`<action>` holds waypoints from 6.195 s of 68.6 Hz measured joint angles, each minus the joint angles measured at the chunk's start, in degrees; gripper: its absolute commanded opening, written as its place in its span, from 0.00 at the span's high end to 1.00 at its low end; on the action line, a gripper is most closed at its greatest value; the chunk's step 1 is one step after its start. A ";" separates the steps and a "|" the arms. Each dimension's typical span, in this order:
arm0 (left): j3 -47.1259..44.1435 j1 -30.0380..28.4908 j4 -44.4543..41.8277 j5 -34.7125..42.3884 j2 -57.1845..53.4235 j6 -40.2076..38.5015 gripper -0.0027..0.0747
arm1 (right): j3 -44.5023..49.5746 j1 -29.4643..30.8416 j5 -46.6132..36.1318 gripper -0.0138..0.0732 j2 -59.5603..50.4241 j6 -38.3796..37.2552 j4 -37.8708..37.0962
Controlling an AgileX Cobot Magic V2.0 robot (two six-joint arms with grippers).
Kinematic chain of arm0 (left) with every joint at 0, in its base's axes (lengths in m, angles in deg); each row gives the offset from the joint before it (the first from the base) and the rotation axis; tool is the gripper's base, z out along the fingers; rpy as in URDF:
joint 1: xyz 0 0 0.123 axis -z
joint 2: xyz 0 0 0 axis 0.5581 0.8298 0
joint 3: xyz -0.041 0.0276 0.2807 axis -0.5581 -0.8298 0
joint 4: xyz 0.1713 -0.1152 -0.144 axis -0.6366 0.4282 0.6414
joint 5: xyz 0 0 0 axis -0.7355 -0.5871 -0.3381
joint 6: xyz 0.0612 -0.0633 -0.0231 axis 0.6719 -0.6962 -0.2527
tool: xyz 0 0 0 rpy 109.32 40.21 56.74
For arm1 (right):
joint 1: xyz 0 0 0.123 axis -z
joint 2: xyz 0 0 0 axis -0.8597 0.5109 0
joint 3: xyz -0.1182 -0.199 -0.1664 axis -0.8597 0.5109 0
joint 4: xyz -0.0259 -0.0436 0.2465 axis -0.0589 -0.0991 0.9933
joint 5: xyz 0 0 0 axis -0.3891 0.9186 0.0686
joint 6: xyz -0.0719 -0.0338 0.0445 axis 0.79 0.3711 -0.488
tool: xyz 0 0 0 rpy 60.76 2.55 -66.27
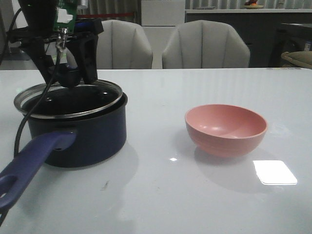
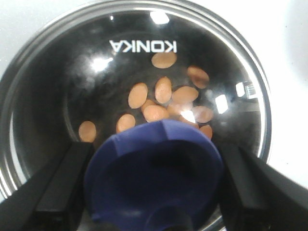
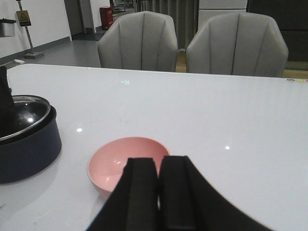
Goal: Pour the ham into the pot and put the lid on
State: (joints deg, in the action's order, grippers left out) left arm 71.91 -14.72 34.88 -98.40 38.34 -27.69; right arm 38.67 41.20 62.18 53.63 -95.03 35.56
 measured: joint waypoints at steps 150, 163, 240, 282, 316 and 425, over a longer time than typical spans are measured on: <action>-49.97 1.08 -3.11 34.98 -72.98 3.54 0.13 | 0.00 0.00 0.00 0.65 0.00 0.00 0.00; -61.15 1.08 -3.11 38.81 -86.85 3.59 0.36 | 0.00 0.00 0.00 0.65 0.00 0.00 0.00; -81.60 -3.94 -6.01 54.68 -101.24 3.59 0.81 | 0.00 0.00 0.00 0.65 0.00 0.00 0.00; -99.49 -16.99 -6.01 71.47 -110.82 1.36 0.81 | 0.00 0.00 -0.04 0.65 0.00 0.00 0.00; -99.49 -17.21 -8.74 71.73 -110.82 -3.52 0.81 | 0.00 0.00 -0.04 0.65 0.00 0.00 0.00; -99.49 -17.21 -8.74 71.99 -110.82 -3.73 0.81 | 10.96 12.27 -1.36 0.65 -10.75 0.00 -0.90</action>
State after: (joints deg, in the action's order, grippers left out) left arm -27.58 -31.93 26.15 -26.40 -72.48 -31.42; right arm 49.63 53.46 60.82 42.88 -95.03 34.66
